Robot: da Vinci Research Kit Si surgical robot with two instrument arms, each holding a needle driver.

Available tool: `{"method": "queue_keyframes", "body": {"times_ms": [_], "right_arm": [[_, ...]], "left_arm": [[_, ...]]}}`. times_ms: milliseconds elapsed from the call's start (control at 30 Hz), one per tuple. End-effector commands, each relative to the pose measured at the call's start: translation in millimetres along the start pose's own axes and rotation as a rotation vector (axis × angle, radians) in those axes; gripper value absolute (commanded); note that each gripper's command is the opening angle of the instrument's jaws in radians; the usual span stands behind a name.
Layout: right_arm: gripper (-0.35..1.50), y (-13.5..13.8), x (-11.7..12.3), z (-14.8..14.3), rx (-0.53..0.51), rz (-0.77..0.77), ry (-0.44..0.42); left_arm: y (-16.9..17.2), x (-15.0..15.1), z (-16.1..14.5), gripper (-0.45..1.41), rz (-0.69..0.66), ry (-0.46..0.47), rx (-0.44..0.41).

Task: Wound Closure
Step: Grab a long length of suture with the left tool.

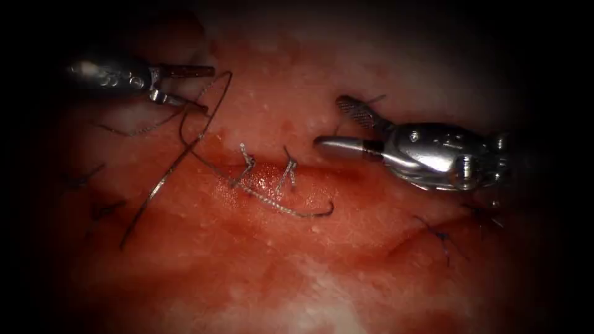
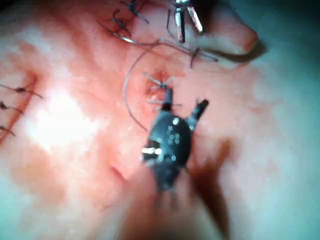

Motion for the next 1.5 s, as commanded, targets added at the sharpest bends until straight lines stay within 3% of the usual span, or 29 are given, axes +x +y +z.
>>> {"method": "queue_keyframes", "body": {"times_ms": [33,533,1033,1067,1133,1167,1300,1500], "right_arm": [[1.31,-0.4,-0.5,0.6,0.001,0.003,0.0],[1.31,-0.5,-0.8,0.6,0.0,0.018,0.0],[1.31,-0.5,-1.1,0.7,-0.001,0.027,0.0],[1.31,-0.5,-1.1,0.7,-0.001,0.027,0.0],[1.31,-0.5,-1.1,0.6,-0.001,0.027,0.0],[1.31,-0.5,-1.1,0.6,0.0,0.027,0.0],[1.31,-0.5,-1.2,0.3,0.002,0.026,0.0],[1.31,-0.4,-1.2,0.0,-0.001,0.026,0.0]], "left_arm": [[0.0,0.0,1.1,0.47,0.007,0.003,-0.001],[1.3,-0.8,2.3,0.44,0.053,-0.02,-0.063],[1.2,0.4,3.5,0.52,0.041,-0.025,-0.058],[1.2,0.4,3.5,0.44,0.041,-0.025,-0.058],[1.4,0.5,3.5,-0.06,0.041,-0.017,-0.064],[1.5,0.7,3.5,-0.42,0.041,-0.017,-0.064],[1.3,1.9,3.1,-0.45,0.042,-0.009,-0.063],[-0.8,5.1,0.6,-0.45,0.009,0.077,0.015]]}}
